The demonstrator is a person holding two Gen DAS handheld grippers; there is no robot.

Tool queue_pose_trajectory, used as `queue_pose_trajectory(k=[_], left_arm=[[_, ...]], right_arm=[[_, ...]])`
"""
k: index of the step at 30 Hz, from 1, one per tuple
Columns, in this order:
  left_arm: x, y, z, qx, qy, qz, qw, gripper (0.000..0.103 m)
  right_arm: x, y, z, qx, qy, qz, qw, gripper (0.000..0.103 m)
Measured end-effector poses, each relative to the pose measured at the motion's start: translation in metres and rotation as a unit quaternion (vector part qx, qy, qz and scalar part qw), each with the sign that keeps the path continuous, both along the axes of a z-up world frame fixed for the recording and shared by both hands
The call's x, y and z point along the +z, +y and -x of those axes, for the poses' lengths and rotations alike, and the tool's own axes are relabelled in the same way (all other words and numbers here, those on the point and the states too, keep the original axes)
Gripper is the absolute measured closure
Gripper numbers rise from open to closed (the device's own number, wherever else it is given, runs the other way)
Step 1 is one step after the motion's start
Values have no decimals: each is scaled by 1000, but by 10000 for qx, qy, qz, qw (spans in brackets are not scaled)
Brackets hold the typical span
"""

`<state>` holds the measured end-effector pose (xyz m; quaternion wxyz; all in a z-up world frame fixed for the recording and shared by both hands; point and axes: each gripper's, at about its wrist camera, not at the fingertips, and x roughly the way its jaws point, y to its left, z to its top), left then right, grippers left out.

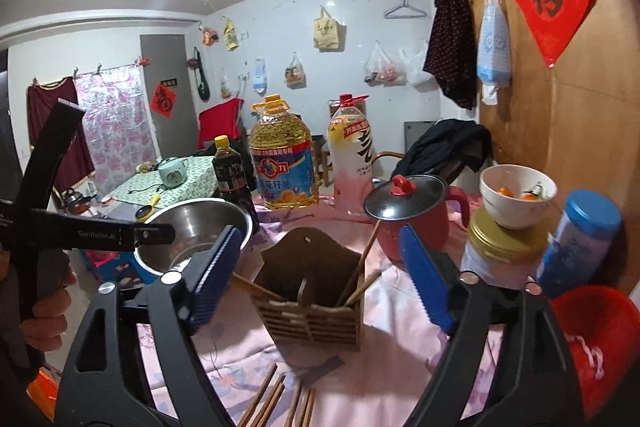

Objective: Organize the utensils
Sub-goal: 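Lower both chopsticks into the holder slots and open both tools, then move both open tools back over the chopstick row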

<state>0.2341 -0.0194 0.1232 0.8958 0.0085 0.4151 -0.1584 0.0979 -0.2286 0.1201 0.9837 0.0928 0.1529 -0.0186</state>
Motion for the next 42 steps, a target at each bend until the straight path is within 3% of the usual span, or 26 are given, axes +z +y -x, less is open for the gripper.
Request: queue_pose_trajectory(k=[1, 4, 10, 12, 17, 23, 30, 38, 42], left_arm=[[-4, 5, 3, 13, 25, -23, 10000, 16], [-19, 19, 14, 27, 135, -161, 9998, 16], [-67, 38, 32, -98, 579, -386, 9975, 13], [-85, 42, 40, -158, 700, -494, 9962, 13], [-136, 49, 61, -253, 1073, -799, 9907, 13], [-158, 58, 85, 102, 1182, -964, 9882, 13], [-166, 53, 107, 683, 1288, -974, 9845, 13], [-180, 35, 133, 899, 1303, -1133, 9809, 13], [-195, 39, 145, 798, 1376, -1006, 9821, 14]], right_arm=[[1, 2, 7, -71, -99, -33, 9999, 7], [-1, 11, 29, -179, -328, -287, 9989, 6], [-55, 42, 38, -350, 1061, -522, 9924, 6], [-76, 54, 50, -647, 1382, -332, 9877, 6], [-116, 77, 77, -758, 2083, 193, 9749, 6], [-120, 61, 81, -315, 2059, 201, 9779, 6], [-120, 53, 80, 352, 2058, 646, 9758, 6], [-129, 10, 91, 346, 2248, 469, 9727, 6], [-129, -6, 101, 191, 2244, 480, 9731, 6]])
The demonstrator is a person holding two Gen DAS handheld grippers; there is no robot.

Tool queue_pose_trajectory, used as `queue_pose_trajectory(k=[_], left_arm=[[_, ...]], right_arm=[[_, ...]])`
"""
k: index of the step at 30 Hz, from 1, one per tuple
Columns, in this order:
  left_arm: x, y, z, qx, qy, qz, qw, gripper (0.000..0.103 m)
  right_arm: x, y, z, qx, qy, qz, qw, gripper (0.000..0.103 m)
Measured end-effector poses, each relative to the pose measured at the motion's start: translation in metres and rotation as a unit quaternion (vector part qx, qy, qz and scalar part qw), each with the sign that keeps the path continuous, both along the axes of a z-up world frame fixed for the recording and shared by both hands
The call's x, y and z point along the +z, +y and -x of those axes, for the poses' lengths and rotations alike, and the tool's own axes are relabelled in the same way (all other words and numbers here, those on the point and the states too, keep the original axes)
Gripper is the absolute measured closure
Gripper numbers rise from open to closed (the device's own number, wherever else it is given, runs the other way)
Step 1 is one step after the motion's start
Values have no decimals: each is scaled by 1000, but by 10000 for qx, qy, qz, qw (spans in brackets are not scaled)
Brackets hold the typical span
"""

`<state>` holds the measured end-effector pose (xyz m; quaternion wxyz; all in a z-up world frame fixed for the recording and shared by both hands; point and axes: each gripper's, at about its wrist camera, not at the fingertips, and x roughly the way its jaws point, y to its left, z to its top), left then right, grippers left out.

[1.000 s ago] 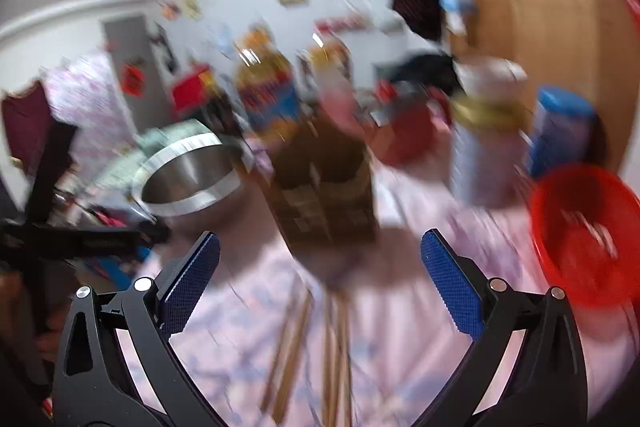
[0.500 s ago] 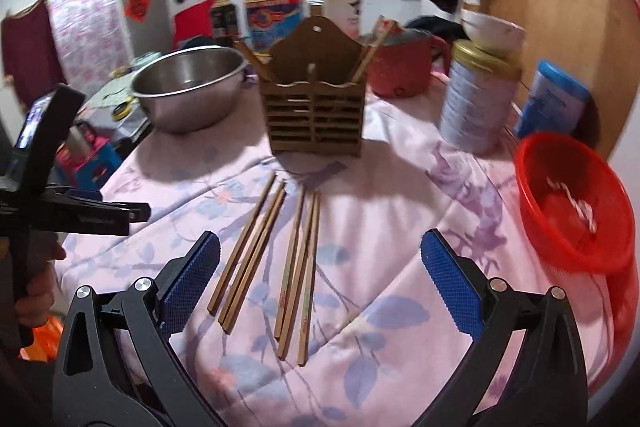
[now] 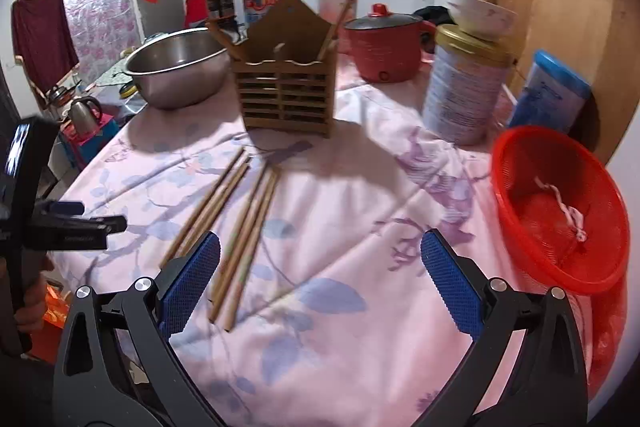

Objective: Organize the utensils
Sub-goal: 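Move both open tools back over the chopstick row, then close the left tool on a bamboo chopstick in the row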

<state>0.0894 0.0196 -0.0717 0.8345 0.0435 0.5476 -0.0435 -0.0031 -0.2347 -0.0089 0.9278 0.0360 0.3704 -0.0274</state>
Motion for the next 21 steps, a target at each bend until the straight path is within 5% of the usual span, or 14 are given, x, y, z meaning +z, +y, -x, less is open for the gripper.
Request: queue_pose_trajectory(k=[11, 17, 21], left_arm=[[-31, -32, 14, -1130, 153, -45, 9935, 18], [-38, -45, 6, -1498, 103, 2, 9887, 33], [-37, -57, -2, -1766, -124, 80, 9842, 59]], right_arm=[[-3, -29, 22, -725, 96, -61, 9973, 6], [1, -25, 34, -849, 42, 112, 9963, 6], [4, -21, 40, -919, -3, 209, 9955, 6]])
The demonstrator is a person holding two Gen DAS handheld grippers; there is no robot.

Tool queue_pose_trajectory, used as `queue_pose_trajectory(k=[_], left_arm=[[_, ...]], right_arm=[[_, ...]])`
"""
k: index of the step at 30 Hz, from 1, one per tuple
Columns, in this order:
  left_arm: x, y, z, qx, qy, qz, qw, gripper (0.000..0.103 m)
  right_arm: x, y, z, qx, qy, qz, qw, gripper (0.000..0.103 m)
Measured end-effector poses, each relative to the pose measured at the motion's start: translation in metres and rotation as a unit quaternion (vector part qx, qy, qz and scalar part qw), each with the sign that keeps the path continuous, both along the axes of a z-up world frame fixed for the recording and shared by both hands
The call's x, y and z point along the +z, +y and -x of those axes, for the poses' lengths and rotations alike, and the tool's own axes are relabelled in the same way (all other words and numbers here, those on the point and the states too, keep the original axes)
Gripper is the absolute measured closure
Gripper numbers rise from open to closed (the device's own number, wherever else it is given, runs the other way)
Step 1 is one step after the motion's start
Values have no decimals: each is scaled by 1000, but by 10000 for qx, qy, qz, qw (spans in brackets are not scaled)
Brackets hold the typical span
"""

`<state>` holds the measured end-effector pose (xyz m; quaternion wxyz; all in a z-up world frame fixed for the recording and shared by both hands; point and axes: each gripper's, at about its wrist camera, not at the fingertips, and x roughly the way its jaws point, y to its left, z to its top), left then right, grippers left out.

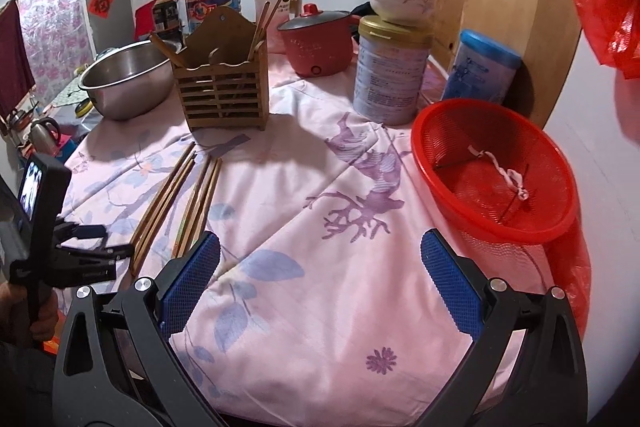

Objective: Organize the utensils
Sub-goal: 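Close the left tool on a bamboo chopstick in the row, then close the right tool on a chopstick in the row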

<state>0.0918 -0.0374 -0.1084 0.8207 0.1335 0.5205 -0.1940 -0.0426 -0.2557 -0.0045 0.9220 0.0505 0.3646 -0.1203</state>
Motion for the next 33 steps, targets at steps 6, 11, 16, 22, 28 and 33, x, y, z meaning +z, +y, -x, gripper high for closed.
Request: queue_pose_trajectory(k=[6, 11, 16, 22, 28, 33], left_arm=[[2, 0, -15, 74, 52, 222, 9997, 97], [6, 32, -14, 350, 112, 66, 9993, 97], [14, 67, -8, 593, 188, -122, 9980, 97], [25, 85, 0, 691, 205, -276, 9970, 97], [30, 86, 1, 690, 251, -287, 9969, 97], [34, 76, 3, 617, 219, -239, 9976, 97]], right_arm=[[0, 10, -5, 131, -54, -99, 9999, 7], [-7, 26, -20, 661, -124, -476, 9966, 8], [-41, 54, -42, 1266, 297, -485, 9903, 15], [-89, 77, -42, 1636, 736, -533, 9823, 49], [-99, 90, -33, 1842, 634, -762, 9779, 64], [-109, 96, -36, 1860, 708, -785, 9768, 87]])
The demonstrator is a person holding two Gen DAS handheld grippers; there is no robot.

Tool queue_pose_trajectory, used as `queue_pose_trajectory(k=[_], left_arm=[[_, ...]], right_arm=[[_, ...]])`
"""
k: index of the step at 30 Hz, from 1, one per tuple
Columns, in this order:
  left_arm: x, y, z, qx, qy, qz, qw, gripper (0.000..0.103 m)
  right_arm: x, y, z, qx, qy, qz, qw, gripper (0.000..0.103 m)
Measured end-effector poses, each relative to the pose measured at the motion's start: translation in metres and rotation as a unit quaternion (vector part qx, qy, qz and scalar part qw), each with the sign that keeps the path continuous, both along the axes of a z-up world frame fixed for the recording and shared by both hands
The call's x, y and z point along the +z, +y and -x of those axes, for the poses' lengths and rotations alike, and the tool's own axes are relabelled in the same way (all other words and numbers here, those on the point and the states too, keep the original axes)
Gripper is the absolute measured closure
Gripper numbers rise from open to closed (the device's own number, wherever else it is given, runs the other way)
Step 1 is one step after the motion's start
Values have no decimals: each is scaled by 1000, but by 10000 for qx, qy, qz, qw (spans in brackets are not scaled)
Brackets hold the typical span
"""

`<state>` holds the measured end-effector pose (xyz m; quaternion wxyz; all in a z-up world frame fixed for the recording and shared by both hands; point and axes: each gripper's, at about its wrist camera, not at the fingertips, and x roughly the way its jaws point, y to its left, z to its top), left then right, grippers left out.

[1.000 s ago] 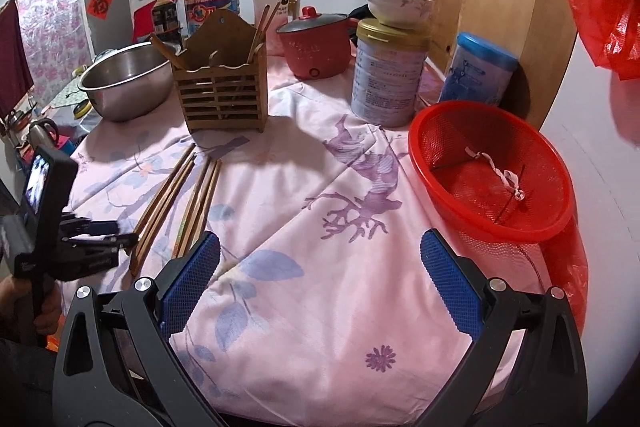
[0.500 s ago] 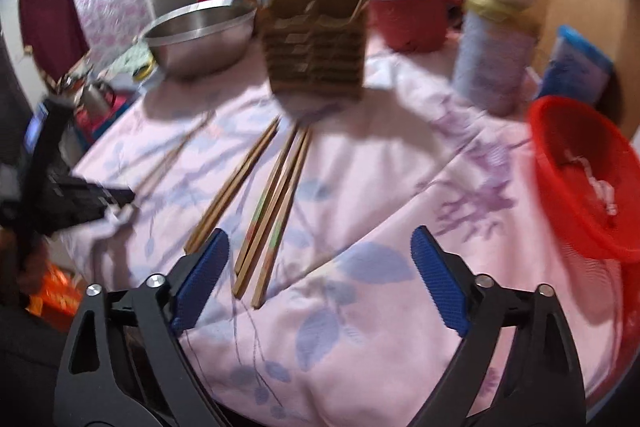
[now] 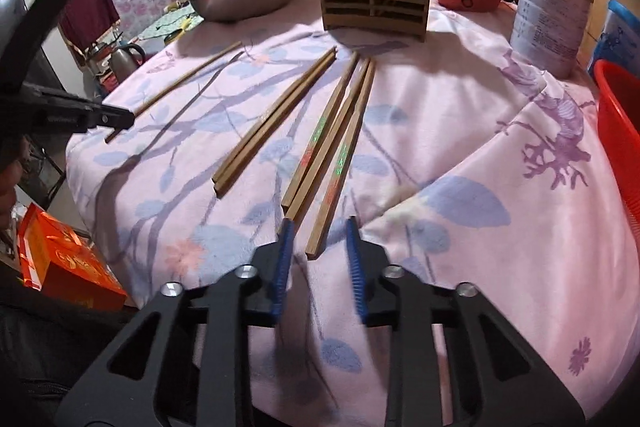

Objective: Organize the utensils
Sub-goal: 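Close the right tool on a chopstick in the row, then lift both held chopsticks and carry them toward the wooden holder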

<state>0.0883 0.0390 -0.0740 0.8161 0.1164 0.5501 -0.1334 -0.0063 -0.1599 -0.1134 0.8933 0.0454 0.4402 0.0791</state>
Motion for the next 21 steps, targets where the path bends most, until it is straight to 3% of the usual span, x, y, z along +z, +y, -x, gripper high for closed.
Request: queue_pose_trajectory(k=[2, 7, 16, 21], left_arm=[[1, -3, 3, -65, -10, -2, 10000, 97], [2, -8, 5, -110, 4, 24, 9999, 97], [61, -26, 1, -190, -673, 165, 9974, 97], [102, -37, -5, -193, -930, 481, 9943, 97]], right_arm=[[-2, -2, 2, -55, -83, -44, 9999, 94], [11, -11, 8, -170, -268, 17, 9995, 96], [103, -48, 20, -498, -1382, 326, 9886, 97], [150, -62, 15, -554, -1940, 331, 9789, 97]])
